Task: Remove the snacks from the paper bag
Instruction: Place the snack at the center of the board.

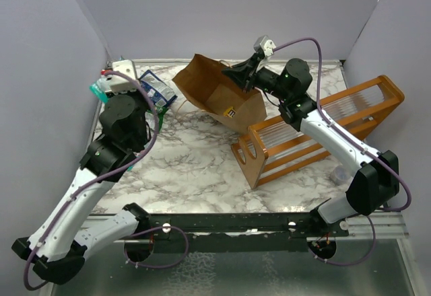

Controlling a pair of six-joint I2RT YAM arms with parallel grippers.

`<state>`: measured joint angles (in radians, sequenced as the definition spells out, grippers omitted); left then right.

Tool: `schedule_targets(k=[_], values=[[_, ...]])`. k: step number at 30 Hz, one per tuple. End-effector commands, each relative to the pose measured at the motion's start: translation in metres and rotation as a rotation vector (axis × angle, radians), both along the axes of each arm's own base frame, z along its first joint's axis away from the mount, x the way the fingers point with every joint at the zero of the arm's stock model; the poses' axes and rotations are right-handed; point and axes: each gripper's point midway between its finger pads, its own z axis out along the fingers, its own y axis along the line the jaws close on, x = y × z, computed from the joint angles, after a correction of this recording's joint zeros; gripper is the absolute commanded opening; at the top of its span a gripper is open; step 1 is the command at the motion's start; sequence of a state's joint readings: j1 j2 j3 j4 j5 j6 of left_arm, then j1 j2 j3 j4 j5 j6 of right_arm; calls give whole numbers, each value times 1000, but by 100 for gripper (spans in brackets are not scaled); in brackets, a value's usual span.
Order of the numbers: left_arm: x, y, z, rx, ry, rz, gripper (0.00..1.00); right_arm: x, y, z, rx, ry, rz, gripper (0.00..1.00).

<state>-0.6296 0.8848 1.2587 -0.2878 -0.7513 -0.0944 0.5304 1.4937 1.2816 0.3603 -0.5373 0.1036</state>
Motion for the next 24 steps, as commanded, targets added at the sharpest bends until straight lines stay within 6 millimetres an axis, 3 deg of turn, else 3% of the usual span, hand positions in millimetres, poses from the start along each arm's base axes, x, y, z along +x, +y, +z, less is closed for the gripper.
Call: schedule_targets(k=[1, 5, 13, 19, 22, 24], values=[[11, 48, -55, 159, 135, 311, 0, -7, -6, 24, 37, -50, -23, 2], [40, 69, -93, 86, 158, 317, 0, -8, -5, 21, 34, -44, -17, 2], [101, 110, -184, -70, 398, 369, 0, -7, -1, 20, 22, -31, 8, 2], [130, 110, -257, -190, 650, 261, 0, -6, 1, 17, 10, -24, 13, 2], [135, 113, -279, -219, 724, 247, 0, -3, 2, 17, 12, -23, 6, 2], [136, 112, -286, -244, 749, 231, 9, 0, 3, 17, 13, -22, 1, 2]])
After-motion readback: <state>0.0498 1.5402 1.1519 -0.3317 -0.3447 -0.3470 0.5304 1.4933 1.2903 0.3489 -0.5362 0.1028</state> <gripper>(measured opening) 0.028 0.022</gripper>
